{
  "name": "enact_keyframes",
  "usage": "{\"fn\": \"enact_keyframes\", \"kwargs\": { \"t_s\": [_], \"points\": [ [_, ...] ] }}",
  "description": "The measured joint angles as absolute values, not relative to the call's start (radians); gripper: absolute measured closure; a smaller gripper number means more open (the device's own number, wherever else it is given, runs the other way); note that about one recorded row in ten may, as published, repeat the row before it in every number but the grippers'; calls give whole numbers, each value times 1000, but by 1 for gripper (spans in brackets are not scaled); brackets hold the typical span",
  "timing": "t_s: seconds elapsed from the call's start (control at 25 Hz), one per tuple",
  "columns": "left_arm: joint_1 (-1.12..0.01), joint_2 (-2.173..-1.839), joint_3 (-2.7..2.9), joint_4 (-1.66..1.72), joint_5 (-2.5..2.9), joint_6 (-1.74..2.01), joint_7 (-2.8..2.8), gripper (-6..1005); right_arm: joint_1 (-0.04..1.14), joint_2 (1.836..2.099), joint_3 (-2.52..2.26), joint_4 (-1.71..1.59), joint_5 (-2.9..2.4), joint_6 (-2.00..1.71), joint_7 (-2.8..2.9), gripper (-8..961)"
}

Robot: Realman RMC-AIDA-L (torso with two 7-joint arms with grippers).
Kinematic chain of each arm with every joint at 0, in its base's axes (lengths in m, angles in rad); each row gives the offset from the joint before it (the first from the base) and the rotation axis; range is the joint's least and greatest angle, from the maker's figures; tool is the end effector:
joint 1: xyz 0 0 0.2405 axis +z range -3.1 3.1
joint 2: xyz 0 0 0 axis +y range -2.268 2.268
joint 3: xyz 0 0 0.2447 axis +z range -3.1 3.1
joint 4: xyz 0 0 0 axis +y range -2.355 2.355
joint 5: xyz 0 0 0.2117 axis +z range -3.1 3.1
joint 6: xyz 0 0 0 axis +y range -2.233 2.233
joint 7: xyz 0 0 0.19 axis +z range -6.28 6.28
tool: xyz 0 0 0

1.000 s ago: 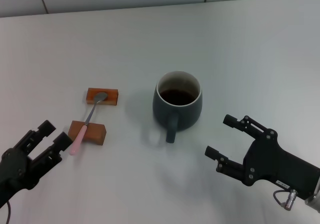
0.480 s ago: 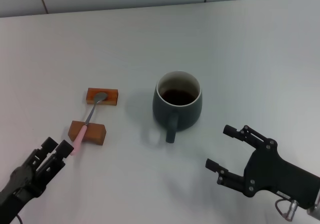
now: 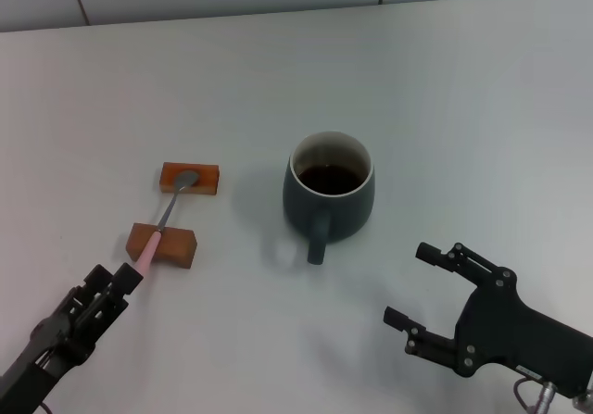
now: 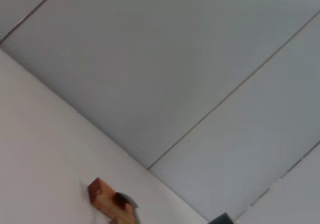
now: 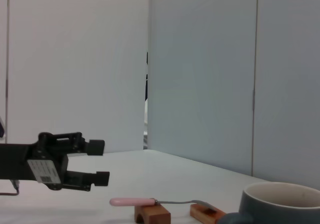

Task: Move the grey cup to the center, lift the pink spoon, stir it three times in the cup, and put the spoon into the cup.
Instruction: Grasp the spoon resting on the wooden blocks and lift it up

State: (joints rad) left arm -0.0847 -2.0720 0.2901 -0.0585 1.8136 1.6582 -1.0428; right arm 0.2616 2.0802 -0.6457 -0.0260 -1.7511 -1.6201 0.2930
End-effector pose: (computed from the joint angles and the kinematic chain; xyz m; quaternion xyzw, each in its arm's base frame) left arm -0.3170 0.1873 -0.0632 -0.6755 -0.4889 -0.4861 0.2616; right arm 0.2799 0.2114 -0.0960 -0.8959 0.0863 0.3384 0.2746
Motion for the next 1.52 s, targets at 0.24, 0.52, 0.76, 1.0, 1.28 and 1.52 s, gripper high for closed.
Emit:
{"fn": "enact_keyframes", "kwargs": {
  "t_s": [0.24,0.52,0.76,1.0,1.28,1.52],
  "points": [
    [-87,-2072,261,-69,1808,1617,-1060,153,265,2080,-654,-26,-1751,-1620,292,147],
    [-96,-2072,255,-72,1808,1552,-1117,153,271,2081,-662,-26,-1751,-1614,291,148],
    [-97,-2073,255,-93,1809,1535,-1125,153,273,2082,-664,-26,-1751,-1613,291,148],
    [-105,-2072,259,-106,1813,1535,-1130,153,272,2081,-664,-26,-1750,-1612,291,148],
    [-126,-2072,262,-121,1815,1517,-1162,153,268,2080,-664,-28,-1750,-1611,291,147],
    [-131,-2074,263,-128,1815,1501,-1167,152,266,2080,-664,-29,-1750,-1610,291,147]
  ]
}}
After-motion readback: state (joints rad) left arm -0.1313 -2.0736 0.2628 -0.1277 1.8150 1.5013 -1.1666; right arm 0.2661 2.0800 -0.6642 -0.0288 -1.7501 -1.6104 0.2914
